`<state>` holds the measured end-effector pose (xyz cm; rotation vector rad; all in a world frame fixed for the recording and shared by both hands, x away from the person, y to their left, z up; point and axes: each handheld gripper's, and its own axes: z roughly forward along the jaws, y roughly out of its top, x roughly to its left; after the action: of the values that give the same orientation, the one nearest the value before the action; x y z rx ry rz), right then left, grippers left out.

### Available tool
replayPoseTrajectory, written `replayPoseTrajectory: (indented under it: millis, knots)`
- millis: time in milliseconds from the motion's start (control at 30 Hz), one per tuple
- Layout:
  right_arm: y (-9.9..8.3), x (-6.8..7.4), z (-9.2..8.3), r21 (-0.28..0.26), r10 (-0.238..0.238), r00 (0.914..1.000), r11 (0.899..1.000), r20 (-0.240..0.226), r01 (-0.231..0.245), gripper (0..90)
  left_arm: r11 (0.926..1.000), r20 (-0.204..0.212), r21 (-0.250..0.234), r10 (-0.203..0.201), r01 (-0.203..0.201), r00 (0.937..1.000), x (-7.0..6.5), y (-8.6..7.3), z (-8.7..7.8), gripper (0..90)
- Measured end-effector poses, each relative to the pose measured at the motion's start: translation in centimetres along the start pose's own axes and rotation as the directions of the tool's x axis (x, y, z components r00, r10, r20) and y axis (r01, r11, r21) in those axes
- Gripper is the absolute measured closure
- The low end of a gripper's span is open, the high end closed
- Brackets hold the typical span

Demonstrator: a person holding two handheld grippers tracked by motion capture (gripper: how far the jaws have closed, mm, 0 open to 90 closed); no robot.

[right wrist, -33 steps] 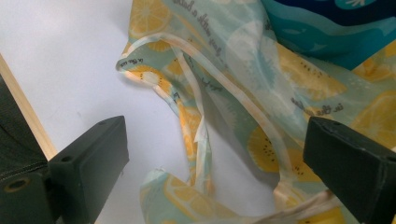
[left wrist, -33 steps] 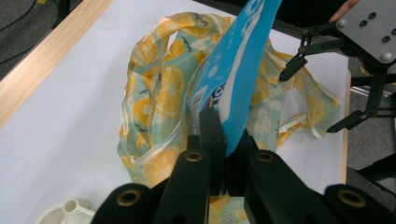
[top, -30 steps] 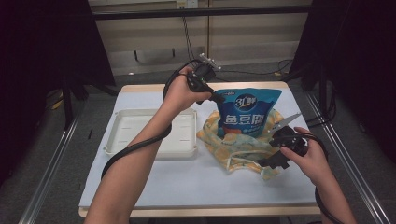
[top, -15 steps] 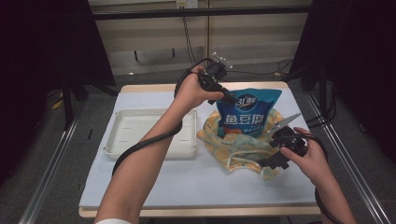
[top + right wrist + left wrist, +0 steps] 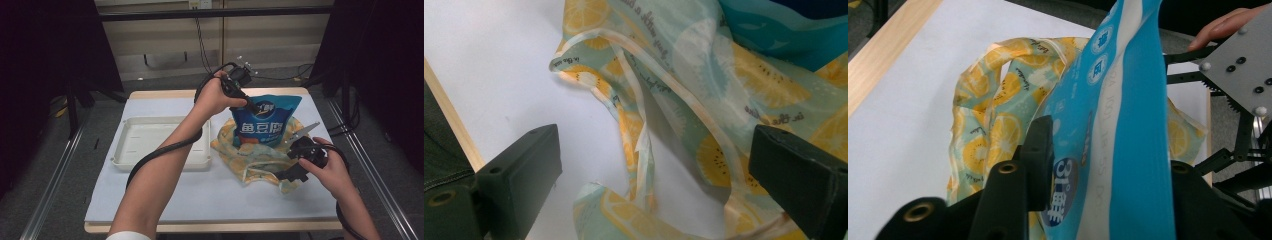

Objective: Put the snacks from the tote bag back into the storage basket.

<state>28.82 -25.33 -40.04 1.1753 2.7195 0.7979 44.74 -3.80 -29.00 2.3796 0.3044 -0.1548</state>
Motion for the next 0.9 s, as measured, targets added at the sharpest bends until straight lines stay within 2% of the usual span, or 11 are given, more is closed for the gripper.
replayPoseTrajectory:
  millis: [33, 133, 200, 300, 500, 533, 633, 733, 867, 900]
  knots:
    - [0.0, 0.0, 0.0, 0.001, -0.001, 1.0, 1.0, 0.001, 0.001, 6.0, 1.0, 0.003, 0.0, 0.003, -0.003, 1.0, 0.0, 0.0, 0.0, 66.1]
    - [0.0, 0.0, 0.1, 0.005, -0.006, 1.0, 1.0, 0.0, 0.006, 6.0, 0.9997, -0.001, -0.015, 0.019, -0.019, 0.9998, -0.1, 0.3, -0.2, 83.0]
    - [0.1, 0.1, 0.1, 0.004, -0.008, 1.0, 1.0, -0.001, 0.008, 6.0, 0.9995, -0.015, 0.011, 0.031, -0.031, 0.9994, -0.3, 0.5, -0.3, 90.0]
    - [0.0, 0.1, 0.1, 0.004, -0.004, 1.0, 1.0, -0.003, 0.004, 6.0, 0.9994, 0.007, 0.017, 0.029, -0.029, 0.9996, -0.5, 0.6, -0.3, 90.0]
    - [0.0, 0.1, 0.3, 0.007, -0.006, 1.0, 1.0, -0.004, 0.006, 6.0, 0.9993, 0.007, -0.032, 0.017, -0.017, 0.9998, -0.7, 1.1, -1.0, 90.0]
    - [0.1, 0.1, 0.2, 0.007, -0.008, 1.0, 1.0, -0.004, 0.008, 6.0, 0.9987, 0.001, -0.038, 0.034, -0.034, 0.9994, -0.8, 1.3, -1.2, 90.0]
    - [0.1, 0.2, 0.2, 0.003, -0.008, 0.9999, 1.0, -0.007, 0.008, 6.0, 0.9982, 0.012, -0.059, 0.008, -0.008, 0.9999, -1.0, 1.9, -2.2, 90.0]
    - [0.1, 0.1, 0.3, 0.002, -0.011, 0.9999, 1.0, -0.007, 0.011, 6.0, 0.9984, 0.018, -0.055, -0.006, 0.007, 0.9998, -1.2, 2.5, -3.1, 90.0]
    - [0.1, 0.3, 0.3, 0.002, -0.005, 0.9999, 1.0, -0.01, 0.005, 6.0, 0.999, 0.005, -0.044, 0.004, -0.004, 1.0, -1.6, 3.3, -4.5, 90.0]
    - [0.2, 0.3, 0.3, 0.001, -0.008, 0.9999, 1.0, -0.011, 0.008, 6.0, 0.9993, 0.015, -0.038, 0.001, 0.0, 0.9999, -1.7, 3.5, -4.9, 90.0]
